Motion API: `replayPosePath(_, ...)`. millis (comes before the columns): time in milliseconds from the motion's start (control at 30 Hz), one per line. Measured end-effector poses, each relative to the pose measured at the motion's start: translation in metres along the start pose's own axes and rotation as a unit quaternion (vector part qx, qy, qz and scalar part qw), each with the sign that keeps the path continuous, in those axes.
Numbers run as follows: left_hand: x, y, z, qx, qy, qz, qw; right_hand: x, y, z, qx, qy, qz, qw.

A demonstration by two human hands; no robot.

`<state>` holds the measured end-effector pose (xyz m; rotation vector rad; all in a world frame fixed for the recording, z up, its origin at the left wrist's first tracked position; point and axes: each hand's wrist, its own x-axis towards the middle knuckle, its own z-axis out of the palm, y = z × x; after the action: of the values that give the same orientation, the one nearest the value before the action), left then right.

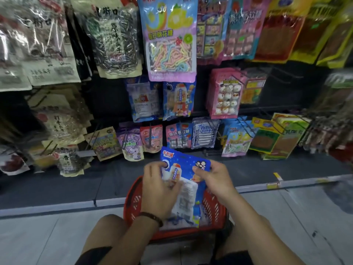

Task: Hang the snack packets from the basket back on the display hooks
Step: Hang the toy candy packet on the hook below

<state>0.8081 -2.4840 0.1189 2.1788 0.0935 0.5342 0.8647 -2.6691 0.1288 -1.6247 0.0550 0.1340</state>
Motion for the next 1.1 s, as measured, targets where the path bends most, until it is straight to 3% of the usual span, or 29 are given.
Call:
replayPosePath(67, -0.011, 0.016, 0.009, -0.037, -0.099, 0.004, 0.994, -0.006, -0.007, 0.013, -0.017, 0.024, -0.039, 0.999)
replayPosePath(133, -0.012, 0.024, 0.018, -0.104, -0.138, -0.009, 0.985, -0.012, -0.013, 0.025, -0.048, 0.020, -0.074, 0.996)
replayPosePath(333, 0.011, 0.024, 0.013, -0.167, -0.020, -0.092, 0.981, -0.015, -0.032, 0.031, -0.073, -0.084, -0.098, 0.989)
replayPosePath(467, 0.033, 0.020, 0.003, -0.274, -0.049, -0.171, 0.945, 0.004, -0.027, 0.009, -0.122, 0.092, -0.154, 0.976)
replayPosePath(500, 0.040, 0.020, 0.002, -0.301, -0.054, -0.193, 0.932, 0.009, -0.027, 0.002, -0.135, 0.105, -0.159, 0.972)
replayPosePath(633, 0.064, 0.021, 0.000, -0.349, -0.059, -0.226, 0.908, 0.026, -0.025, -0.017, -0.087, -0.028, -0.142, 0.986)
replayPosePath(767, 0.093, 0.023, 0.003, -0.335, -0.080, -0.209, 0.915, 0.042, -0.023, -0.017, -0.075, -0.040, -0.149, 0.985)
replayPosePath(900, 0.117, 0.026, 0.015, -0.239, -0.062, -0.110, 0.963, 0.072, -0.026, -0.012, -0.054, 0.001, -0.174, 0.983)
replayPosePath(1100, 0.146, 0.017, 0.046, -0.149, -0.048, -0.016, 0.987, 0.132, -0.040, -0.006, -0.030, 0.027, -0.217, 0.975)
